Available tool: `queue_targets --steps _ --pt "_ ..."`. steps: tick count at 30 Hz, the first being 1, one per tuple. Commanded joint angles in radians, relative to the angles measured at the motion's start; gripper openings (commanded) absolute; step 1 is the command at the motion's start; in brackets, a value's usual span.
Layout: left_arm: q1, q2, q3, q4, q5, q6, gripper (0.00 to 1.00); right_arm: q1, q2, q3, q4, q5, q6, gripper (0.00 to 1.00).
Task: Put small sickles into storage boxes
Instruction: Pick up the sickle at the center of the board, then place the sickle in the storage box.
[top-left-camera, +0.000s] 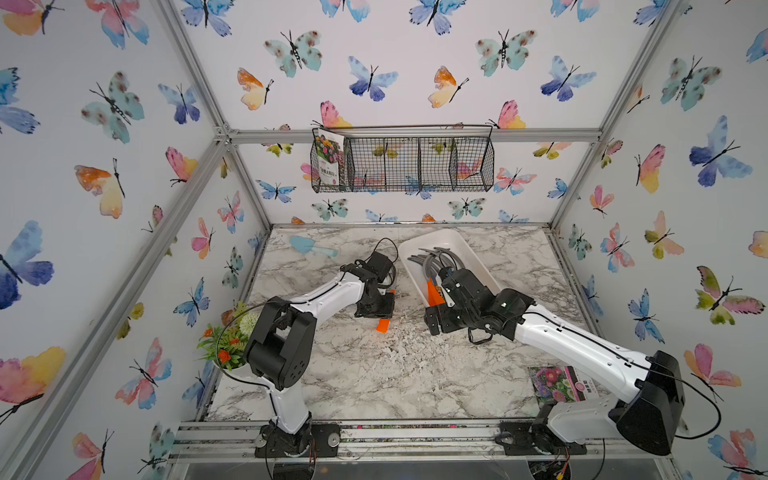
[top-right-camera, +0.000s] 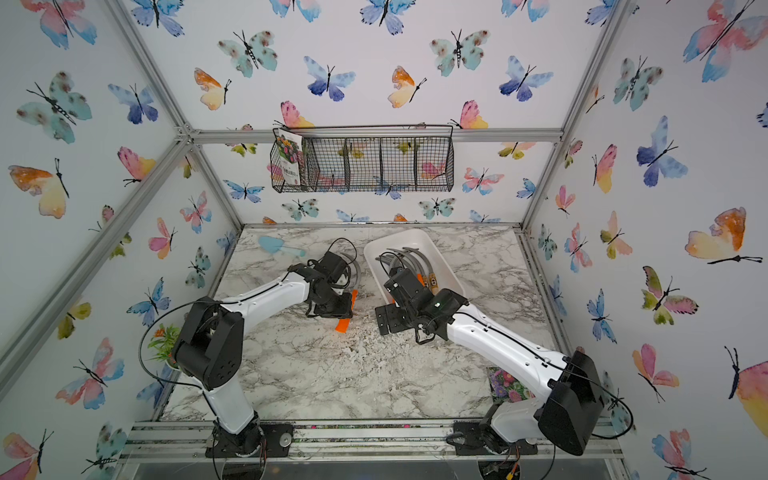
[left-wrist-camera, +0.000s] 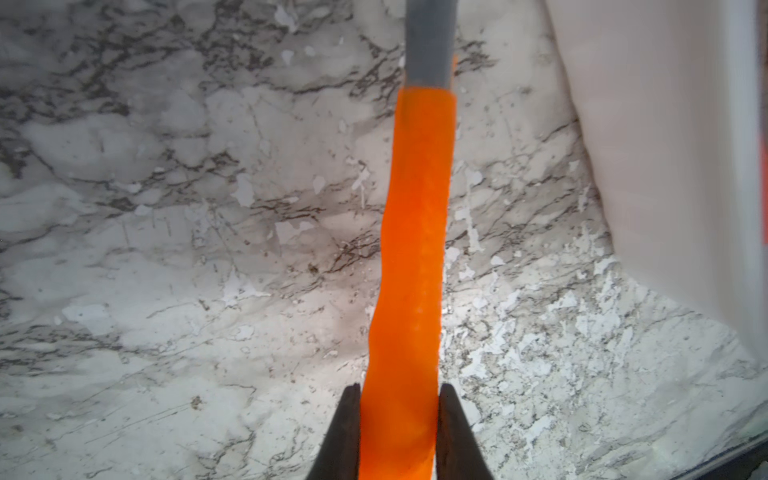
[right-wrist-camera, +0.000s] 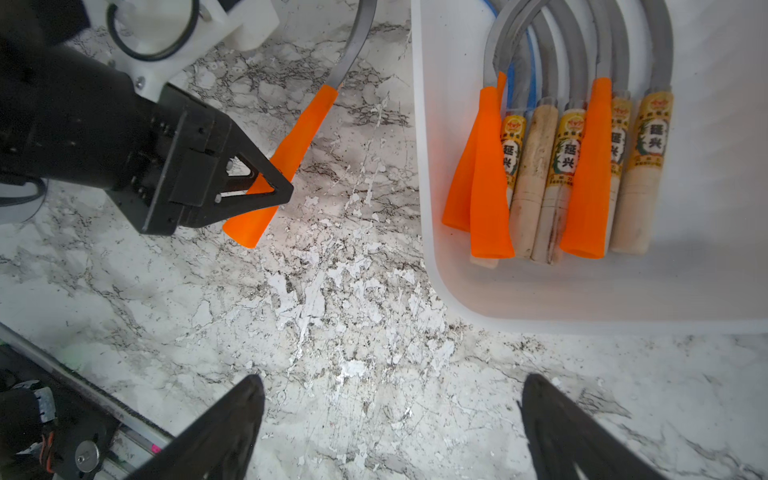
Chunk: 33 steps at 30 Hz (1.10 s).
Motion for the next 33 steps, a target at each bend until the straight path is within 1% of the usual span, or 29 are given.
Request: queue_targets --steps 1,5,8,13,19,22,27,32,33 --pt "-0.028 -0.027 0.07 -0.028 0.0 -0.043 0.13 -0.034 -0.014 0.016 -0.033 0.01 -0.018 0.99" --pt "-0.052 -0.02 0.141 -0.051 -0.013 -0.061 0.13 -0.073 -0.028 0.013 -0.036 0.002 -0.033 0.98" --pt "-0.065 -0.006 0.182 -0.054 -0.001 -0.079 0.13 -0.098 -0.034 0.016 -0.047 0.0 -0.047 0.99" --pt "-0.094 0.04 0.244 -0.041 0.043 -0.134 0.13 -0.144 -0.051 0.016 -0.059 0.002 -0.057 0.98" --pt "-0.125 0.1 0.299 0.012 0.101 -0.233 0.14 -0.196 -0.071 0.009 -0.064 -0.011 -0.071 0.98" --pt "-0.136 0.118 0.3 0.064 0.125 -0.306 0.14 -0.233 -0.08 0.009 -0.066 -0.016 -0.082 0.98" --pt "-0.15 0.134 0.264 0.227 0.179 -0.442 0.15 -0.289 -0.09 0.016 -0.069 -0.029 -0.104 0.99" --pt "-0.164 0.199 0.308 0.317 0.2 -0.489 0.15 -0.33 -0.096 0.011 -0.066 -0.049 -0.108 0.98" --pt "-0.163 0.242 0.334 0.313 0.21 -0.488 0.15 -0.335 -0.096 0.009 -0.067 -0.052 -0.108 0.98"
